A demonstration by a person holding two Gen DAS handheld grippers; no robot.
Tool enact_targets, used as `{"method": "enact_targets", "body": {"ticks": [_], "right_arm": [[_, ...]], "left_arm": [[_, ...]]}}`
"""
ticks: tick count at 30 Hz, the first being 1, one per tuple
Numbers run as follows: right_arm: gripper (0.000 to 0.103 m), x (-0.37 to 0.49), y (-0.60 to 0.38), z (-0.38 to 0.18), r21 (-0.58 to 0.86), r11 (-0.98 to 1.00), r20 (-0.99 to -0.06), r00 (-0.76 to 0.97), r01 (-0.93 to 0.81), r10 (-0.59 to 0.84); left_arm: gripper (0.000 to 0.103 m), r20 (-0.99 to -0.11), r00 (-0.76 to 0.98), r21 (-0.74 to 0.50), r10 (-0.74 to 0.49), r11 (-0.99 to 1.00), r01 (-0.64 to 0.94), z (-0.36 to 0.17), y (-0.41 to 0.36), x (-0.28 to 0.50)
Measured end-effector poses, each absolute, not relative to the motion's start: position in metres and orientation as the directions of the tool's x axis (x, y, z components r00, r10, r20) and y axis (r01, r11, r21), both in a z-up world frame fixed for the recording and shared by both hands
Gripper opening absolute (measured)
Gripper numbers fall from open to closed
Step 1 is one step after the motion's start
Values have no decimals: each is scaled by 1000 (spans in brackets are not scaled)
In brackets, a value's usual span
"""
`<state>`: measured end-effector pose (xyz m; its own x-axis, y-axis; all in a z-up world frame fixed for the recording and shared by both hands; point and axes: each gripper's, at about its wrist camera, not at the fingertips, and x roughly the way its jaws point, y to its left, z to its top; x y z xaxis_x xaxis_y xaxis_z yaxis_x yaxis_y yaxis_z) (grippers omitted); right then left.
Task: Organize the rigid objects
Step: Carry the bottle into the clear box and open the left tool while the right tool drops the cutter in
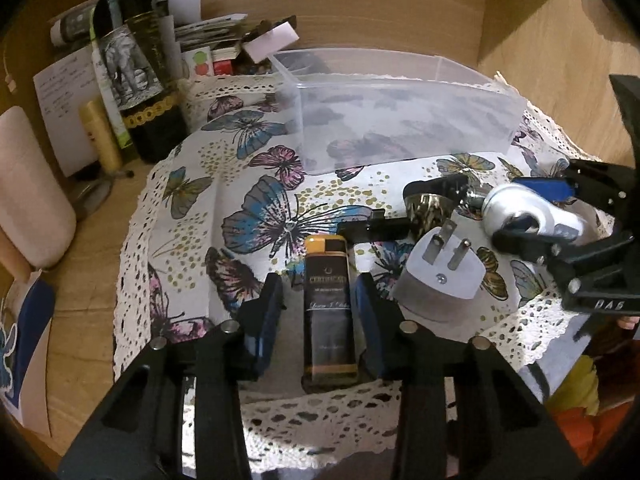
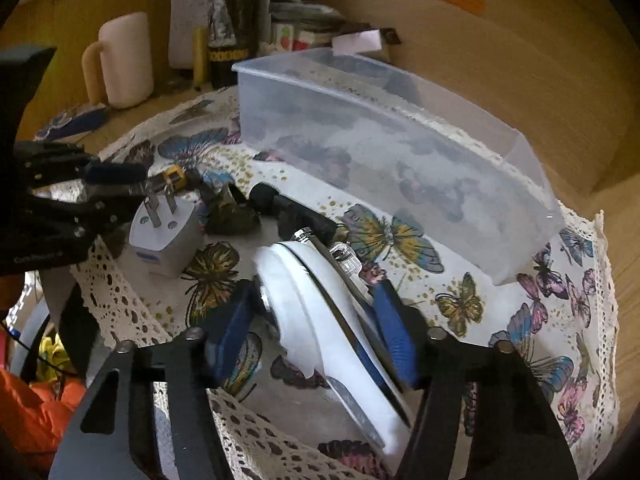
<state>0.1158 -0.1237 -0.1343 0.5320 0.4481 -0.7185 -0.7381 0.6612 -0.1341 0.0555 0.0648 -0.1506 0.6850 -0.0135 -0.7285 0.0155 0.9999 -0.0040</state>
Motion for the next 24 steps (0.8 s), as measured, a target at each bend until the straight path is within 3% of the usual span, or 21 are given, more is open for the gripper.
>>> {"method": "enact_targets", "body": {"ticks": [1, 8, 24], "right_arm": [[43, 115, -125, -132, -138, 668, -708, 545, -731, 449], [41, 122, -144, -122, -88, 736, -668, 588, -671, 456], [34, 125, -199, -61, 2, 833, -431, 751, -553, 500]], "left_arm": [[23, -728, 685, -14, -29, 1000, 26, -151, 64, 56], [23, -731, 682, -35, -25, 999, -2, -142, 67, 56], [23, -553, 833, 5, 12, 1000, -11, -63, 58, 53]]}}
